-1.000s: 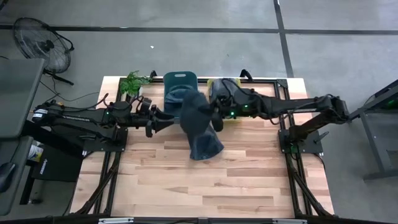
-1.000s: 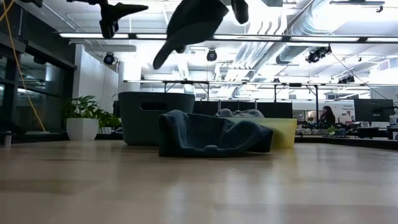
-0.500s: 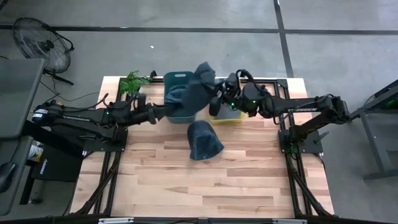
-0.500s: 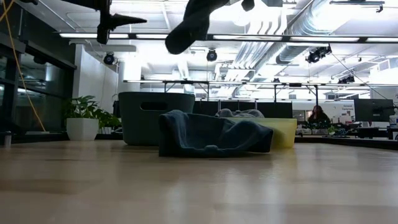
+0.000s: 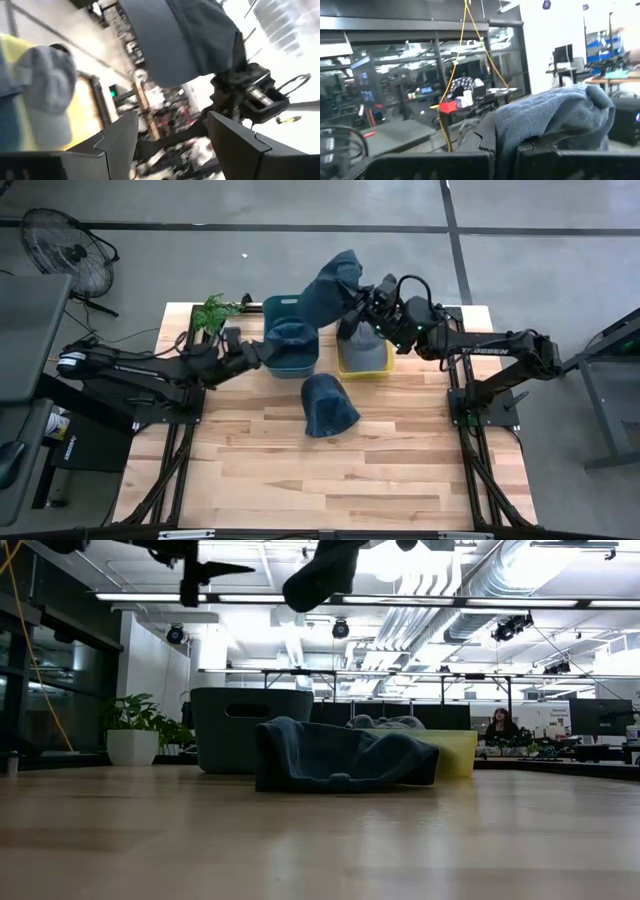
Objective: Pick & Place hat
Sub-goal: Put the left blue cap into the blue bin
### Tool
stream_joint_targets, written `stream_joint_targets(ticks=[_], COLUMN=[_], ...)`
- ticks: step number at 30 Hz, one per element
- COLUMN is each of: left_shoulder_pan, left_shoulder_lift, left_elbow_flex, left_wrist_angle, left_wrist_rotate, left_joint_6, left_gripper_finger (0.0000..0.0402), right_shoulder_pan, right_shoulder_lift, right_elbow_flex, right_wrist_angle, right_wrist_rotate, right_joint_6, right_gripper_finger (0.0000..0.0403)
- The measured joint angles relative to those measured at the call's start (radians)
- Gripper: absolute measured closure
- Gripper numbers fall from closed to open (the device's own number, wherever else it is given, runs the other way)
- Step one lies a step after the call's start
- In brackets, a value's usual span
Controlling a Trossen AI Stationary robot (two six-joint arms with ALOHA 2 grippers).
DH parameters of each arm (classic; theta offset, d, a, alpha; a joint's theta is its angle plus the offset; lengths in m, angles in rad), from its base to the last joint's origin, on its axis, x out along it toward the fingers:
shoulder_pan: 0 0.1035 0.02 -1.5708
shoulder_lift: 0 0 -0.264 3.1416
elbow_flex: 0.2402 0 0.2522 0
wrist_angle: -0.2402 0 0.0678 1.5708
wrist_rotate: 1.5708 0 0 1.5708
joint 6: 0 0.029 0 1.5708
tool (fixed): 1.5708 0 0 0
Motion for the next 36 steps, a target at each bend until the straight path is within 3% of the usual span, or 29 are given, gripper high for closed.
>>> stream_joint_targets(ticks=[17,36], left_shoulder_pan=[0.001,0.049], left_shoulder_lift=[0.311,0.52], left_elbow_flex=[0.012,0.277], left_wrist_angle=[0.475,0.474], left_wrist_rotate=[-0.054,-0.016], left_joint_6=[-0.1,-0.083], left_gripper_finger=[0.0167,0.0167], right_shoulder_pan=[-0.018,-0.016], right_shoulder_lift=[0.0,0.001], right_elbow_flex=[0.0,0.0], right_wrist_angle=[0.026,0.001], right_wrist_rotate=[-0.036,-0.107], right_joint_6=[-0.04,-0.033], right_gripper_finger=[0.0402,0.0403])
